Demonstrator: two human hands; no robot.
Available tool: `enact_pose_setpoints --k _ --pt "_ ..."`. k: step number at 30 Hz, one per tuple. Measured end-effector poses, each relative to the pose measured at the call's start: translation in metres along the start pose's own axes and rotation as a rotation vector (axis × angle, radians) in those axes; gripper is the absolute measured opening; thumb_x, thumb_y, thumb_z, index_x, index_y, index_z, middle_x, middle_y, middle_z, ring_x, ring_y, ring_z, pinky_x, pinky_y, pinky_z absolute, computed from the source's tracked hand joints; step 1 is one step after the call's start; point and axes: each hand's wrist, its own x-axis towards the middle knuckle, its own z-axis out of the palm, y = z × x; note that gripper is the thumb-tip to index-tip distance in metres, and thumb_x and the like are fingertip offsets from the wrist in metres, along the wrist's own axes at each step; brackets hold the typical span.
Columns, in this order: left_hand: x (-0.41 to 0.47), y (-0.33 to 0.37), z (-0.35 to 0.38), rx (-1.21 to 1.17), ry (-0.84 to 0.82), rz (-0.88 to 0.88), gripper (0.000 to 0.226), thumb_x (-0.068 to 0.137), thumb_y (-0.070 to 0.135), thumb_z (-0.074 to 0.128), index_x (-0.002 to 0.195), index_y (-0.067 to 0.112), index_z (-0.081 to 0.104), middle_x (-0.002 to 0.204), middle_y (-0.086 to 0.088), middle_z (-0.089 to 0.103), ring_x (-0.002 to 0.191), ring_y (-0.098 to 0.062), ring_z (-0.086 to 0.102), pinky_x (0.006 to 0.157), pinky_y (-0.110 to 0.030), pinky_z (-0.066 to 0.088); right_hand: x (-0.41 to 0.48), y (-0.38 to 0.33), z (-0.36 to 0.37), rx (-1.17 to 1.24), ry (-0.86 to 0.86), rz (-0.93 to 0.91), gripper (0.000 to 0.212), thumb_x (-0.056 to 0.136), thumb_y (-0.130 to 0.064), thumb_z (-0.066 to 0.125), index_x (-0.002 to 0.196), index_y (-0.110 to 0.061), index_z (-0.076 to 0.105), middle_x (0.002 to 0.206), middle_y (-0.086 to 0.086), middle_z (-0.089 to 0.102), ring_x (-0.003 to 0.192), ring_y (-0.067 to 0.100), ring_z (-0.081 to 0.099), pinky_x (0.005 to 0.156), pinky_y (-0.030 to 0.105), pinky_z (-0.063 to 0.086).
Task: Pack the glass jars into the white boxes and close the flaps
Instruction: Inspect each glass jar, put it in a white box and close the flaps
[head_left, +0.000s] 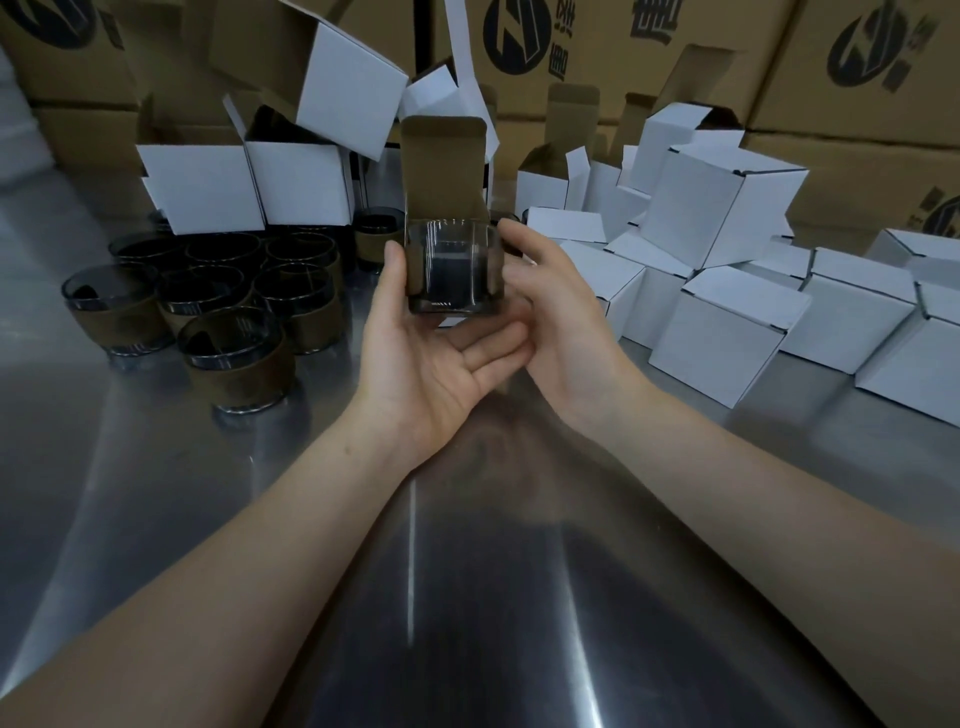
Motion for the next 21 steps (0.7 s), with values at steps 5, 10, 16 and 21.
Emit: enact_pose_setpoints --k 5,10,16,21 --pt "-0.010 0.005 0.012 0.011 0.009 -0.031 0.069 0.093 0.069 0.034 0.099 0.012 0.072 0.076 -0.011 0.074 0.059 -0.024 0.072 0.056 -0.036 0.058 0.010 -0.017 -0.009 -0.015 -0.259 0.071 0.064 0.079 -0.014 0.054 0.142 -0.020 0.044 0.114 0.009 0.064 0.091 0.014 0.065 0.080 0.026 0.053" --pt "-0.018 0.008 0.023 0.058 0.034 -0.036 0.064 0.093 0.068 0.031 0.098 0.014 0.065 0.066 -0.009 0.071 0.051 -0.021 0.068 0.050 -0.033 0.057 0.017 -0.032 -0.023 -0.144 -0.371 0.097 0.069 0.079 -0.008 0.060 0.145 -0.015 0.041 0.113 0.006 0.068 0.107 0.023 0.065 0.096 0.032 0.052" --pt "-0.020 0.009 0.026 0.336 0.297 0.259 0.037 0.104 0.044 0.033 0.106 0.016 0.058 0.058 -0.008 0.066 0.046 -0.019 0.062 0.059 -0.031 0.055 0.027 -0.045 -0.019 -0.322 -0.244 -0.011 0.070 0.071 -0.012 0.072 0.137 -0.006 0.049 0.121 0.009 0.062 0.109 0.017 0.063 0.095 0.029 0.051" --pt "-0.020 0.008 0.024 0.581 0.528 0.603 0.021 0.096 0.003 0.039 0.097 0.019 0.053 0.072 -0.001 0.065 0.062 -0.013 0.062 0.061 -0.026 0.053 0.043 -0.052 -0.006 -0.681 -0.265 -0.040 0.057 0.067 -0.022 0.080 0.118 -0.017 0.056 0.120 0.009 0.062 0.109 0.021 0.064 0.095 0.040 0.054"
